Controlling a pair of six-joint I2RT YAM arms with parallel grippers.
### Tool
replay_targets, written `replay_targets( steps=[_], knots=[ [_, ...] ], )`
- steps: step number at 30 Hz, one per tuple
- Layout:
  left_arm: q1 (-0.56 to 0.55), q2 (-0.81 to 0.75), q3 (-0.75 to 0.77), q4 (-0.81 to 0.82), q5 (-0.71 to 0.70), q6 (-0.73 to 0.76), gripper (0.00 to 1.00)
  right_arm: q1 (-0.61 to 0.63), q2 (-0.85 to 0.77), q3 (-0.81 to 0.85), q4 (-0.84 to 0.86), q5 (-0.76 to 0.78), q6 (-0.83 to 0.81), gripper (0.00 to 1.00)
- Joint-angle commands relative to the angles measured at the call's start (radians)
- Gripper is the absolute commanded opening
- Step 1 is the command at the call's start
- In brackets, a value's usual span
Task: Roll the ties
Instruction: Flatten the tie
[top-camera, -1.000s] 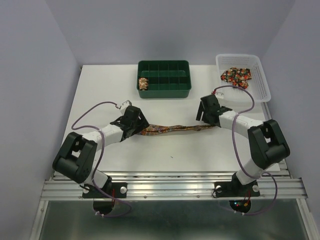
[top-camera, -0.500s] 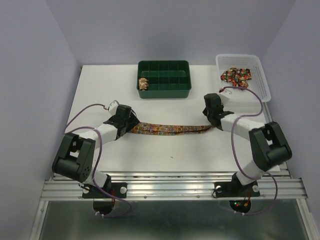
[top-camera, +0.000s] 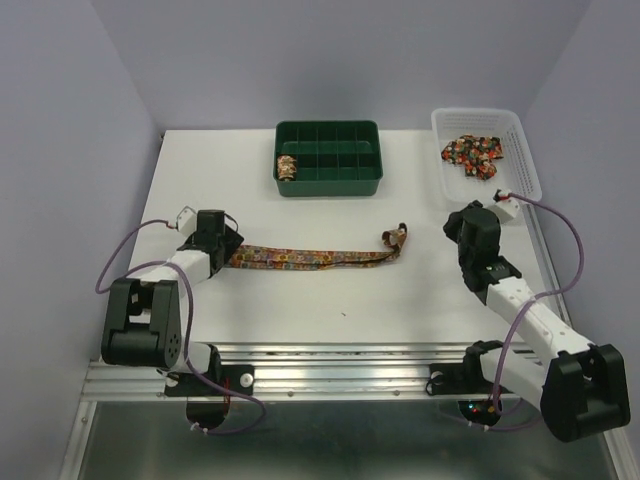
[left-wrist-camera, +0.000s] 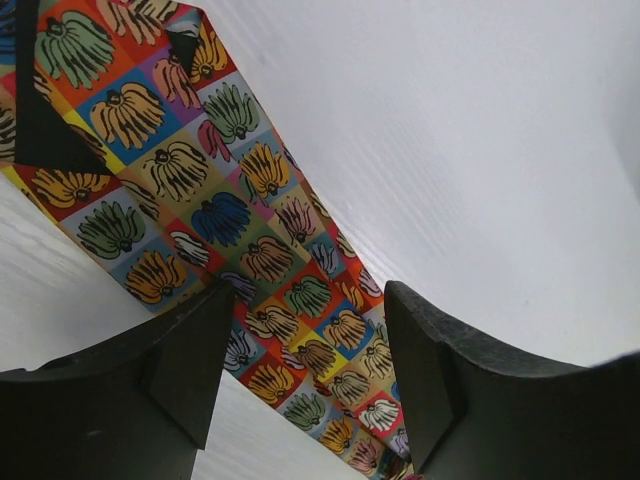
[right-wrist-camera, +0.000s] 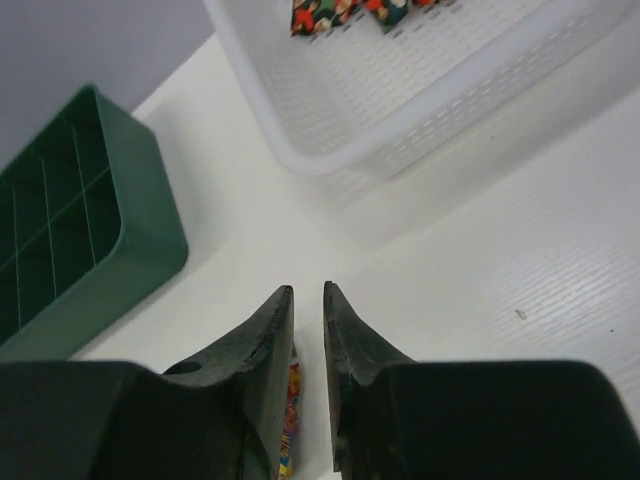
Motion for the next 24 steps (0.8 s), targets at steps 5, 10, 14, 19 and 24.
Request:
replay_targets(
  steps=[5,10,14,19,24],
  knots=[
    [0.186,0.012,-0.021,-0.119,-0.007,0.052,0.74,0.027,0.114,0.131,-0.063,-0.488,-0.32,0.24],
    [0.13,-0.117,-0.018,-0.102,0.03,0.06,0.74,0.275,0.266,0.254,-0.106,-0.352,-0.435,0.24],
    [-0.048,-0.244,-0.001,-0.125,0.021,0.031,0.76,0.344,0.462,0.367,-0.145,-0.303,-0.456,0.26],
    [-0.208,-0.286,-0.004,-0.095,0.033,0.008,0.78,0.384,0.634,0.504,-0.247,-0.137,-0.429,0.26],
    [-0.359,-0.121,-0.007,-0.065,0.024,-0.012,0.78,0.386,0.708,0.522,-0.294,-0.013,-0.368,0.27]
  ],
)
